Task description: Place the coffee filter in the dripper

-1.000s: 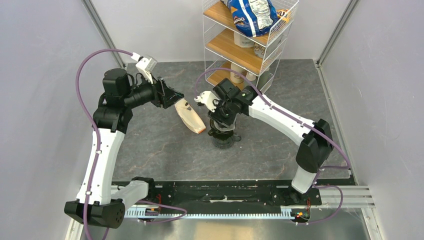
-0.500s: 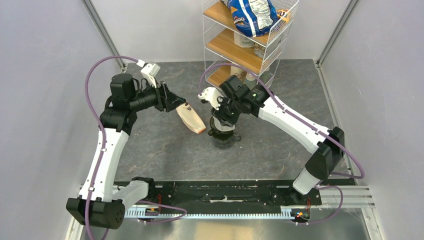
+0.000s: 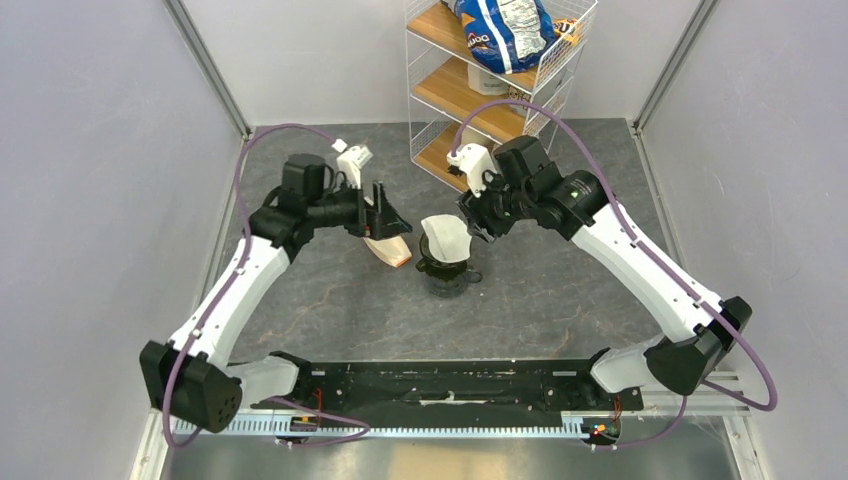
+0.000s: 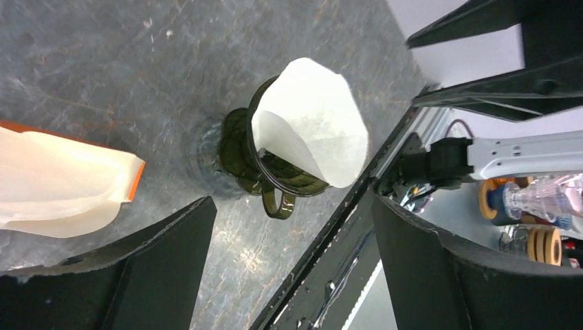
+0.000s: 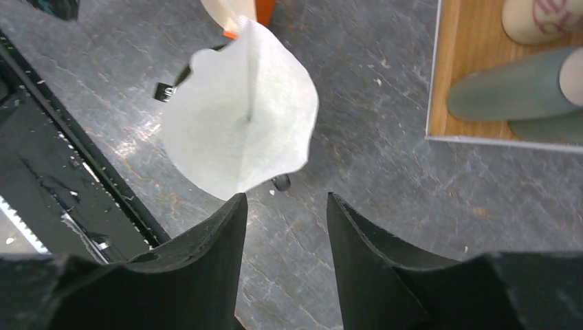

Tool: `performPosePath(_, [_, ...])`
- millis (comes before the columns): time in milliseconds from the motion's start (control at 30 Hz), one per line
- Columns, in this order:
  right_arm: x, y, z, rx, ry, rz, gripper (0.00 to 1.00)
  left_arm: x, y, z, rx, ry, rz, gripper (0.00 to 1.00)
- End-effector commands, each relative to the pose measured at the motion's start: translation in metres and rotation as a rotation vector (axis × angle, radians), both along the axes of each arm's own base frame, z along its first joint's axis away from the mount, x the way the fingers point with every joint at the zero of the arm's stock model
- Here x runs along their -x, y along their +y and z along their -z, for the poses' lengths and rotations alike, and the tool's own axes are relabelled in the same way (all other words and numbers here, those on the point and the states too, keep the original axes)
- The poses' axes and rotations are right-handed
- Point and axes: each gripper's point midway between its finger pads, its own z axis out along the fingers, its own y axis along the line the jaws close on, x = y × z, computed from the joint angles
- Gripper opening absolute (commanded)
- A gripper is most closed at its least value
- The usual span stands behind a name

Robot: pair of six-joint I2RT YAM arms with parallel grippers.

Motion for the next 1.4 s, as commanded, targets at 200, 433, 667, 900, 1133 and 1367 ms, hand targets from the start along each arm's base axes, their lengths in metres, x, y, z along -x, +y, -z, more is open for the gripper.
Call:
performPosePath(200, [-0.029,-0.002,0.026,-0.028,0.046,0.175,0.59,-0.030,-0.027,0.022,-0.132,0.092,-0.071,0.95])
performPosePath(433, [-0.047,0.018,0.031,-0.053,0.039,0.148,0.59,-0.032,-0.038,0.037,-0.175,0.105,-0.032,0.96])
performPosePath(667, [-0.052,0.022,0.044,-0.028,0.061,0.141,0.58,-0.034,-0.041,0.053,-0.218,0.123,-0.029,0.96])
performPosePath(900, [-0.050,0.010,0.058,0.032,0.057,0.151,0.55,-0.029,-0.031,0.067,-0.287,0.139,-0.019,0.97])
performPosePath(1133, [-0.045,0.005,0.063,0.049,0.061,0.151,0.54,-0.027,-0.023,0.075,-0.331,0.142,-0.027,0.97])
performPosePath(1367, [-0.043,-0.001,0.067,0.068,0.057,0.147,0.54,-0.025,-0.017,0.079,-0.364,0.142,-0.030,0.97])
